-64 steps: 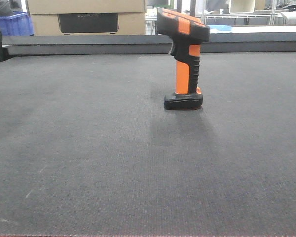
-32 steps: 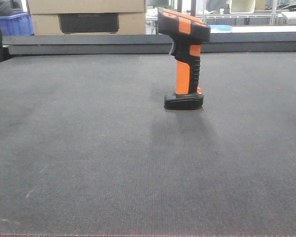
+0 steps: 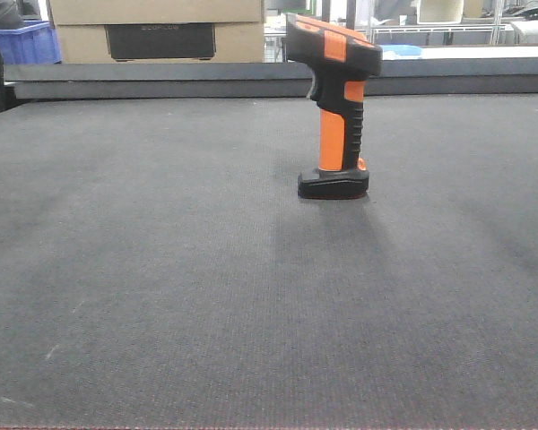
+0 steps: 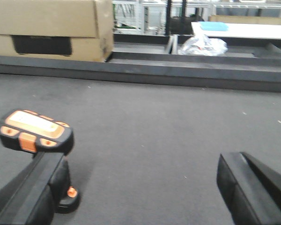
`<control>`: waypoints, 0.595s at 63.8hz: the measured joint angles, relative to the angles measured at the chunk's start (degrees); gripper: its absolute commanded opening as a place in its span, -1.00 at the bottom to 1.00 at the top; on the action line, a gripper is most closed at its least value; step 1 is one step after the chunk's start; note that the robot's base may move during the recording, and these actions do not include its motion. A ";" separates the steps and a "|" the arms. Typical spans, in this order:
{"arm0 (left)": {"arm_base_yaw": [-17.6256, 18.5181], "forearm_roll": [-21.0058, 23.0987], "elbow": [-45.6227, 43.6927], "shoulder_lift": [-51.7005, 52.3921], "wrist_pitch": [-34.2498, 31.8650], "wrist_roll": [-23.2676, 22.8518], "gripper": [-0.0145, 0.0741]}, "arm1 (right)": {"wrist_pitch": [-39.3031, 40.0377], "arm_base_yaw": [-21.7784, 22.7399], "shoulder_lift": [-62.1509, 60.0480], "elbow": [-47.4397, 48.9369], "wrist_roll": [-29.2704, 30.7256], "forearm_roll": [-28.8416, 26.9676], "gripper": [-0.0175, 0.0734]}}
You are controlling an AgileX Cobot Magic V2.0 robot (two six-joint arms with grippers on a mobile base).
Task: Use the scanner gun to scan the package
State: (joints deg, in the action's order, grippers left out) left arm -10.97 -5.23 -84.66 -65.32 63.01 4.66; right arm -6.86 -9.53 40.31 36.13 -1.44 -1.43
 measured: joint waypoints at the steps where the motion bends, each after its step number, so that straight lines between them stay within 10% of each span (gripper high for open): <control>1: -0.86 0.91 -0.64 -0.66 0.29 0.56 0.64 | 0.00 -0.04 0.12 0.00 0.00 0.00 0.60; 16: -18.28 18.29 -8.71 -12.50 6.56 14.10 0.64 | 0.02 -3.23 0.51 0.00 0.00 0.00 0.60; 38: -21.24 15.97 -16.62 -25.15 7.06 19.46 0.64 | 0.02 -6.34 0.57 0.00 0.00 0.00 0.60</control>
State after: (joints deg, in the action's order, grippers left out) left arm -32.21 10.73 -101.28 -90.47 70.06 24.12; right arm -6.83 -15.87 40.87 36.13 -1.44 -1.43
